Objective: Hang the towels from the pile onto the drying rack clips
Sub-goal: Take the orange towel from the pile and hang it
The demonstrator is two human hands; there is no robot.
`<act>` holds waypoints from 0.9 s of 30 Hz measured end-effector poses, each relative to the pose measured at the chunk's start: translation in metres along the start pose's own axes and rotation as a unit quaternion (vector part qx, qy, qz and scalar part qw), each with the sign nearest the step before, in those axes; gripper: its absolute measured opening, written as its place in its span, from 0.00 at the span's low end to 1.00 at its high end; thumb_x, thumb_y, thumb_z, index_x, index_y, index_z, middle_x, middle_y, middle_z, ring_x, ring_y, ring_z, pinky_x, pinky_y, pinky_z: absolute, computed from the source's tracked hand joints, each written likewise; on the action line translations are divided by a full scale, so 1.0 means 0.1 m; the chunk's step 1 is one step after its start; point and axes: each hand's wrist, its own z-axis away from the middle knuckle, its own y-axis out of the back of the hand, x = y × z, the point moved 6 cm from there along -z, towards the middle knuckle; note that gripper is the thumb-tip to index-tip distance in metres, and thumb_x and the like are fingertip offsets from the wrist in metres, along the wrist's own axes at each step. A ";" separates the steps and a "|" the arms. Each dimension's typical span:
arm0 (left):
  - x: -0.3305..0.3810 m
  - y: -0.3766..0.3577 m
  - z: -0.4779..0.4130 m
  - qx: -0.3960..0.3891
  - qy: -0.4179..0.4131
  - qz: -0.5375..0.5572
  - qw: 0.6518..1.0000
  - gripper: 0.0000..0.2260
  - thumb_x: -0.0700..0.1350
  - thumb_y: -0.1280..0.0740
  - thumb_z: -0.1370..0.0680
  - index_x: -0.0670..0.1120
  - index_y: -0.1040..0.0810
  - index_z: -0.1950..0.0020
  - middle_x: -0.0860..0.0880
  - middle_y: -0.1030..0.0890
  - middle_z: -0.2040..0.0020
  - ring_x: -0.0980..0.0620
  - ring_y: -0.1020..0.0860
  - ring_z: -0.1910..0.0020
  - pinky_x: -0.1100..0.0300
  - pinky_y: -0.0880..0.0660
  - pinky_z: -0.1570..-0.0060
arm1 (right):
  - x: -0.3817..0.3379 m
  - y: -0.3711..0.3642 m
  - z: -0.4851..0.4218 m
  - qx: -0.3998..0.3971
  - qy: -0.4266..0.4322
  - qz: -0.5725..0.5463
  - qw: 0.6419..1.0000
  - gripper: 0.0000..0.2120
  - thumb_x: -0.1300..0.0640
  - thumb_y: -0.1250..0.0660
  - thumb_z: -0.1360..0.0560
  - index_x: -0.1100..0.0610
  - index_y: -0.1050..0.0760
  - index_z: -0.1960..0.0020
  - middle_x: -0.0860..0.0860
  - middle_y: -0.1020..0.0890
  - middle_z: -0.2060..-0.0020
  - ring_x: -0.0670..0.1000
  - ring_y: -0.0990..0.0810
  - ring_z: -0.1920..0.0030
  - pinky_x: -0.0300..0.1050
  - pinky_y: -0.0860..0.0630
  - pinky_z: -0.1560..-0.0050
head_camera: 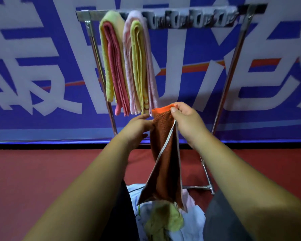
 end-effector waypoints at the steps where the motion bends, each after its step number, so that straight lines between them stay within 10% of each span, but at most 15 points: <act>1: 0.10 0.00 0.03 -0.020 -0.006 -0.003 1.000 0.38 0.40 0.30 0.36 0.51 0.26 0.25 0.50 0.13 0.44 0.50 0.18 0.36 0.45 0.32 0.37 | -0.14 0.03 -0.03 -0.008 0.012 0.008 1.000 0.10 0.57 0.38 0.14 0.52 0.18 0.46 0.45 0.14 0.58 0.43 0.17 0.55 0.43 0.22 0.48; 10: 0.97 -0.08 0.41 -0.133 -0.081 0.059 0.986 0.11 0.42 0.31 0.27 0.51 0.12 0.49 0.49 0.24 0.57 0.53 0.27 0.61 0.53 0.29 0.54 | -1.10 0.26 -0.20 -0.036 0.041 -0.106 0.993 0.12 0.60 0.40 0.13 0.54 0.18 0.47 0.57 0.16 0.53 0.56 0.18 0.49 0.60 0.23 0.37; 27: 2.28 -0.08 0.87 -0.080 -0.247 -0.003 0.966 0.11 0.44 0.33 0.15 0.50 0.16 0.35 0.43 0.14 0.38 0.40 0.17 0.35 0.38 0.24 0.32 | -2.06 0.78 -0.14 0.038 0.096 -0.006 0.995 0.11 0.55 0.38 0.13 0.52 0.17 0.44 0.53 0.16 0.55 0.54 0.16 0.52 0.61 0.15 0.41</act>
